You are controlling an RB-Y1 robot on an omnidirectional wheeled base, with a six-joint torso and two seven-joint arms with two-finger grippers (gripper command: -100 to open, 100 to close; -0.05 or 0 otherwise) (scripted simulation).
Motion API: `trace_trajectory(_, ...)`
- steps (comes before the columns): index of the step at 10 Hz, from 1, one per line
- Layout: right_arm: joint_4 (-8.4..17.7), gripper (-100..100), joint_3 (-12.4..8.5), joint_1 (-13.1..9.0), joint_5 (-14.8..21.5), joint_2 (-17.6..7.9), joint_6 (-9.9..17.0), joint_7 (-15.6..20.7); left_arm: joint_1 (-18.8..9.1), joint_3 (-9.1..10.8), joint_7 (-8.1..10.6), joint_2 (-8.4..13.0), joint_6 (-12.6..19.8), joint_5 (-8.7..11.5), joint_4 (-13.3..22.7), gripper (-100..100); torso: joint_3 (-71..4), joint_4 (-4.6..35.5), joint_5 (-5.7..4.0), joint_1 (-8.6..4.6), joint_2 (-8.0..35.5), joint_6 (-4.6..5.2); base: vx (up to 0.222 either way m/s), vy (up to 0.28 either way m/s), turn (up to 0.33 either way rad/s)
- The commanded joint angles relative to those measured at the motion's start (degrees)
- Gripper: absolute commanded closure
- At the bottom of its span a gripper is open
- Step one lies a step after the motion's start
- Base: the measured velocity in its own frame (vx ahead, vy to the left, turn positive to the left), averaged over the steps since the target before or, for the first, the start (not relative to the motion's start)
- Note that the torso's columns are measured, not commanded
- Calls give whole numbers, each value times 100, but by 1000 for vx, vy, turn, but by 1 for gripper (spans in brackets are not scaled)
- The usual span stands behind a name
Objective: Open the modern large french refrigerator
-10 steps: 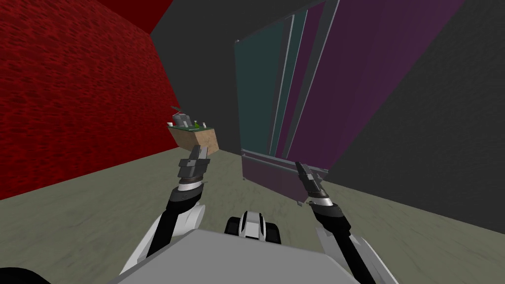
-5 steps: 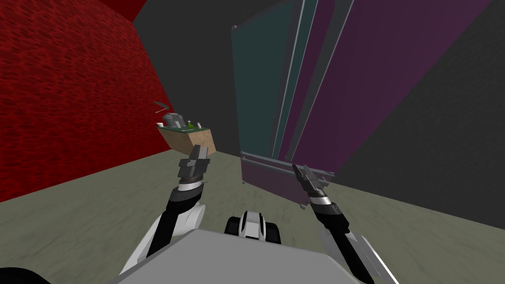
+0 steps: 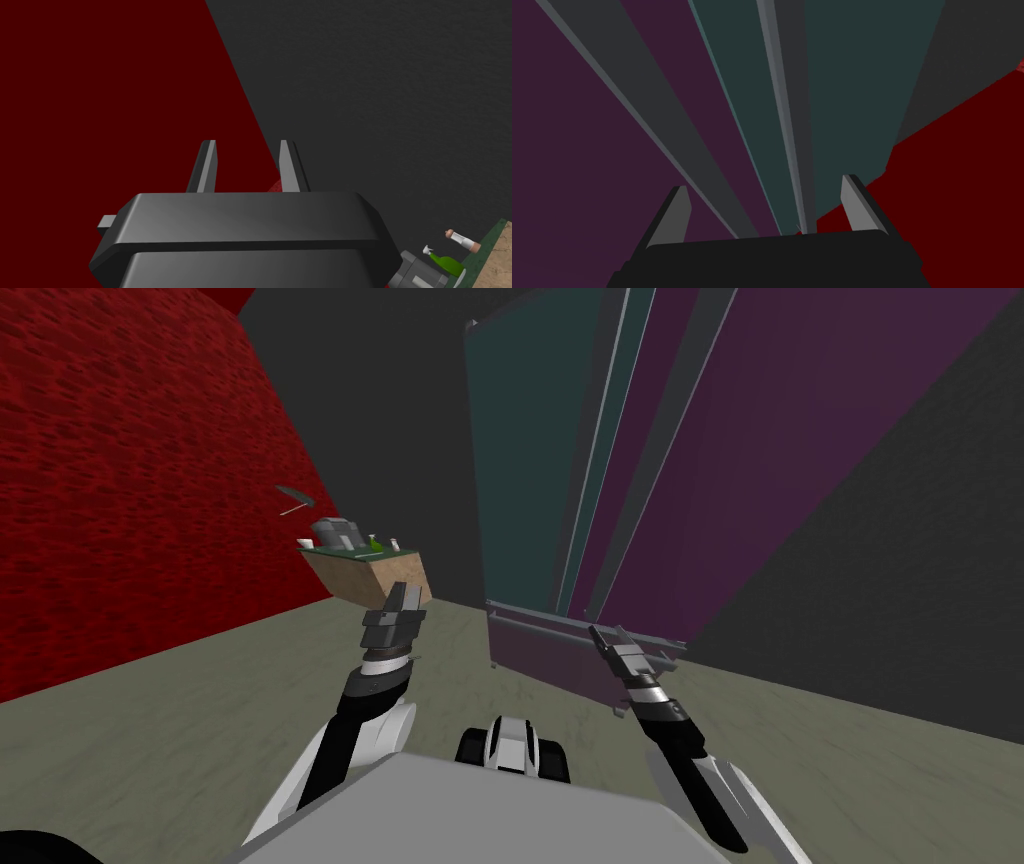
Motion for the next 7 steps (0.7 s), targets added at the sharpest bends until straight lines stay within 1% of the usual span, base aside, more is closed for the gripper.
trace_trajectory(1, 210, -100, -114, -77, 458, 15, 58, 269, 0, 0, 0, 0, 0, 0, 0, 0, 5, 2, 0, 1, 6, 3, 136, 139, -115)
trace_trajectory(2, 210, -100, -114, -77, 571, 15, 58, 269, 0, 0, 0, 0, 0, 0, 0, 0, 7, 3, 1, 5, 9, 3, 105, 99, -63)
trace_trajectory(4, 416, -100, -227, -144, 955, 36, 95, 505, 0, 0, 0, 0, 0, 0, 0, 0, 9, 4, -5, -14, 10, 3, 139, 109, -105)
trace_trajectory(5, 416, -100, -227, -144, 1045, 36, 95, 505, 0, 0, 0, 0, 0, 0, 0, 0, 4, 2, -2, -4, 5, 3, 102, 93, -57)
trace_trajectory(7, 616, -100, -336, -209, 1425, 64, 130, 728, 0, 0, 0, 0, 0, 0, 0, 0, 12, 6, -4, -13, 17, 3, 118, 103, -98)
